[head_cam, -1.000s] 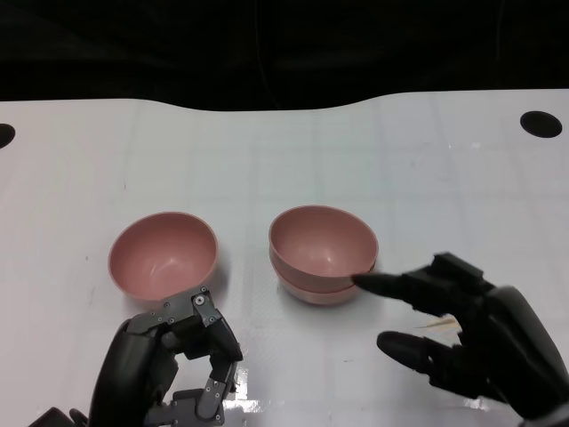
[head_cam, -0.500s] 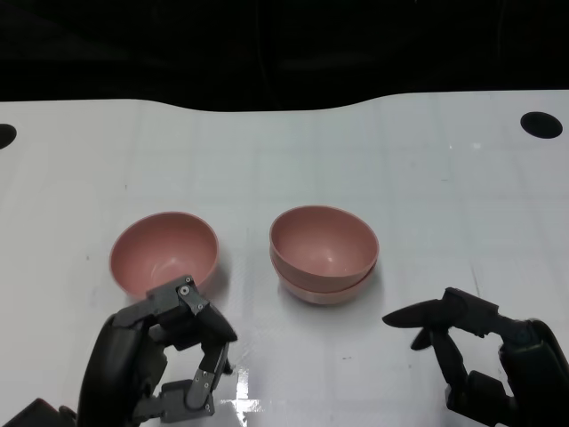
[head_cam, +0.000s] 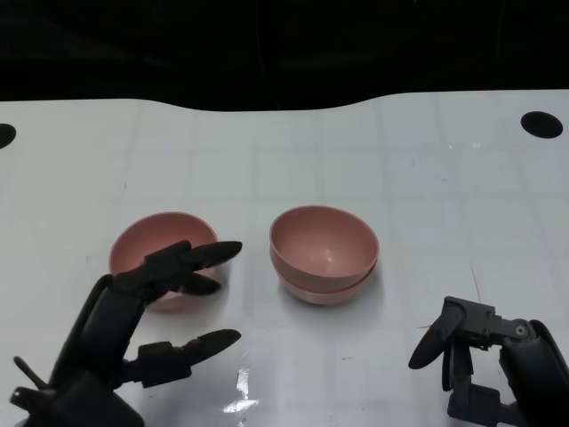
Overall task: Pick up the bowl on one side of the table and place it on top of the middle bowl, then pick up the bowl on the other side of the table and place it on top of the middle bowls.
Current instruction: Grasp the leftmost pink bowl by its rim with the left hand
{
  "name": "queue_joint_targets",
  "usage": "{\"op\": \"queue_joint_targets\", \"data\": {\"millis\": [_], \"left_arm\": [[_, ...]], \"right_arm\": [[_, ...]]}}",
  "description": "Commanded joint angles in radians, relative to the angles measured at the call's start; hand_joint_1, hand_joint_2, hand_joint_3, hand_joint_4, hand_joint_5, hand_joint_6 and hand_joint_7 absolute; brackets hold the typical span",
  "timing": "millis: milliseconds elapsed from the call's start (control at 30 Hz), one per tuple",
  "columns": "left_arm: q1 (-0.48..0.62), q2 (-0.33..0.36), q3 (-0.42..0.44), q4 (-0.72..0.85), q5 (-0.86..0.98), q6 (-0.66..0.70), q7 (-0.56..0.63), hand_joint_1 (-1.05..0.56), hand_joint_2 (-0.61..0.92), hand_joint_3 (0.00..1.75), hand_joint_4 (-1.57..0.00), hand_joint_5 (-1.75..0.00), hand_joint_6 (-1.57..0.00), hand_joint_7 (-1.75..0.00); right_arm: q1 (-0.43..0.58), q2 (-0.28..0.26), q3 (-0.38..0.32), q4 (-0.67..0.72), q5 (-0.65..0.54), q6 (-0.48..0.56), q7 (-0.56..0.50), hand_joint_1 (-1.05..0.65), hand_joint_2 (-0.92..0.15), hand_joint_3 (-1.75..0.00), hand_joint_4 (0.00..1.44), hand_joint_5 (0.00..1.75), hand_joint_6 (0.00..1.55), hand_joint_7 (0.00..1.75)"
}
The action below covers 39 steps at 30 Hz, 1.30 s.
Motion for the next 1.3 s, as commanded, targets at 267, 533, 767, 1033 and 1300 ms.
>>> {"op": "queue_joint_targets", "data": {"millis": [267, 533, 767, 1033, 1300], "left_arm": [[-0.065, 0.159, -0.014, -0.085, 0.406, 0.128, 0.073, -0.51, 0.92, 0.06, -0.3, -0.62, -0.45, -0.01], [-0.168, 0.228, -0.108, -0.026, 0.634, 0.263, 0.039, -0.56, 0.92, 0.02, -0.29, -0.51, -0.41, 0.0], [-0.276, 0.247, -0.212, 0.107, 0.716, 0.348, 0.004, -0.56, 0.92, 0.01, -0.4, -0.34, -0.42, 0.0], [-0.41, 0.245, -0.344, 0.291, 0.77, 0.401, -0.046, -0.56, 0.92, 0.02, -0.55, -0.22, -0.47, -0.01], [-0.534, 0.224, -0.429, 0.526, 0.736, 0.371, -0.008, -0.4, 0.92, 0.12, -0.73, -0.81, -0.74, -0.05]], "right_arm": [[0.012, 0.018, -0.01, -0.031, 0.005, 0.041, 0.033, -0.02, -0.2, -1.68, 0.95, 1.75, 0.85, 1.46], [0.009, 0.029, -0.012, -0.041, 0.008, 0.057, 0.047, -0.01, -0.21, -1.66, 0.95, 1.75, 0.84, 1.46], [0.013, 0.036, -0.017, -0.061, 0.001, 0.083, 0.052, -0.03, -0.21, -1.65, 0.95, 1.75, 0.85, 1.47], [0.009, 0.033, -0.02, -0.056, -0.001, 0.071, 0.06, -0.02, -0.21, -1.65, 0.95, 1.75, 0.84, 1.47], [0.007, 0.039, -0.017, -0.054, -0.006, 0.069, 0.061, -0.01, -0.2, -1.66, 0.95, 1.75, 0.84, 1.47]]}}
